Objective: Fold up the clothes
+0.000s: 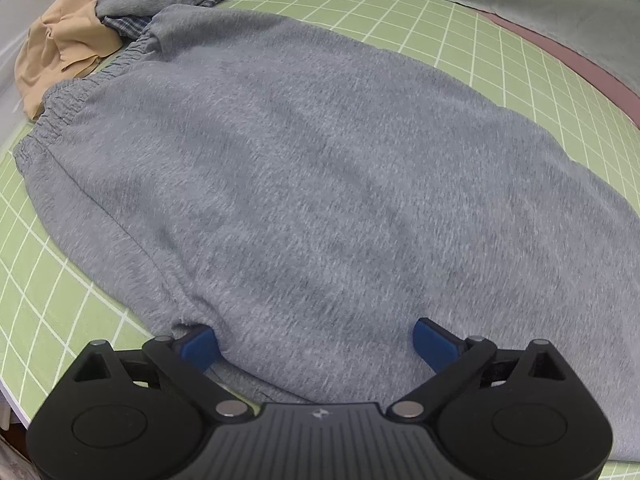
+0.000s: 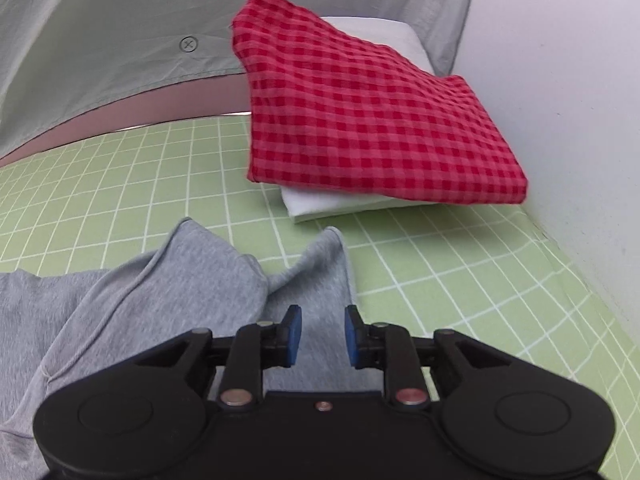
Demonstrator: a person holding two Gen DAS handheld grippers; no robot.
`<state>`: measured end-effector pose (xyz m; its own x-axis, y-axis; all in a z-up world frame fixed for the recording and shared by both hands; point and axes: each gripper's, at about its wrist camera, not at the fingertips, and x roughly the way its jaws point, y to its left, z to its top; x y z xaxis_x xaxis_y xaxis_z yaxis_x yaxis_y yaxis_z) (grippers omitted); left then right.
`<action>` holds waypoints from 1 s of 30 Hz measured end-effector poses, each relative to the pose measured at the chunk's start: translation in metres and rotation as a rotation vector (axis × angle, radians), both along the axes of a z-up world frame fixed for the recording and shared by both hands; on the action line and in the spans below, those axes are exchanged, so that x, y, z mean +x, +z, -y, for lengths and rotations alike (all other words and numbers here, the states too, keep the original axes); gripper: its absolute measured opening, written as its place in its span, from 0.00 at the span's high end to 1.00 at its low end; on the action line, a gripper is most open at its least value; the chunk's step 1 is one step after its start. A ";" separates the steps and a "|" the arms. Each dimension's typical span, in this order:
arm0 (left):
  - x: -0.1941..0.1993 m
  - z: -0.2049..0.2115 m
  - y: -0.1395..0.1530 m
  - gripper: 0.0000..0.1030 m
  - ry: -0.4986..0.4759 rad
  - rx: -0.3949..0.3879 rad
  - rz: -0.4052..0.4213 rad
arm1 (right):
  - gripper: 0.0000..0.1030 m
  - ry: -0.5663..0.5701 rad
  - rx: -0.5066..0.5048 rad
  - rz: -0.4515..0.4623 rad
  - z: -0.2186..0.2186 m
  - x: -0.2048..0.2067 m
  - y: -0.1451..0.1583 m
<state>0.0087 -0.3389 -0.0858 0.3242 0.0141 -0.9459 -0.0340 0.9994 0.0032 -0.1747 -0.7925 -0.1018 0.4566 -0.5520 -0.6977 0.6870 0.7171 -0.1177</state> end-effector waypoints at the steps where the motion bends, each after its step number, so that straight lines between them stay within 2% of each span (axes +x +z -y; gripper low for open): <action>1: 0.000 0.000 -0.001 0.00 0.002 0.001 -0.002 | 0.78 0.022 0.007 -0.005 0.001 0.005 -0.002; 5: 0.001 0.001 -0.001 0.00 0.010 0.002 -0.004 | 0.78 0.084 0.030 -0.020 0.009 0.023 -0.009; 9: 0.002 0.001 -0.002 0.00 0.016 0.003 -0.007 | 0.74 0.101 0.072 0.020 0.028 0.037 -0.012; 16: 0.003 0.001 -0.003 0.00 0.019 0.003 -0.009 | 0.58 -0.005 0.089 0.057 0.065 0.054 -0.012; 17: 0.003 0.001 -0.003 0.00 0.020 0.003 -0.008 | 0.53 -0.023 0.077 0.063 0.063 0.053 -0.009; 18: 0.003 0.001 -0.003 0.00 0.021 0.003 -0.006 | 0.44 -0.038 0.061 0.070 0.058 0.051 -0.006; 20: 0.002 0.001 -0.003 0.00 0.023 0.003 -0.004 | 0.35 -0.057 0.016 0.073 0.042 0.046 -0.001; 25: 0.002 0.001 -0.003 0.00 0.017 0.003 0.000 | 0.29 -0.082 -0.024 0.086 -0.011 0.030 0.008; 30: 0.003 0.001 -0.001 0.00 0.007 0.002 0.004 | 0.26 -0.042 0.031 0.091 -0.061 0.036 0.004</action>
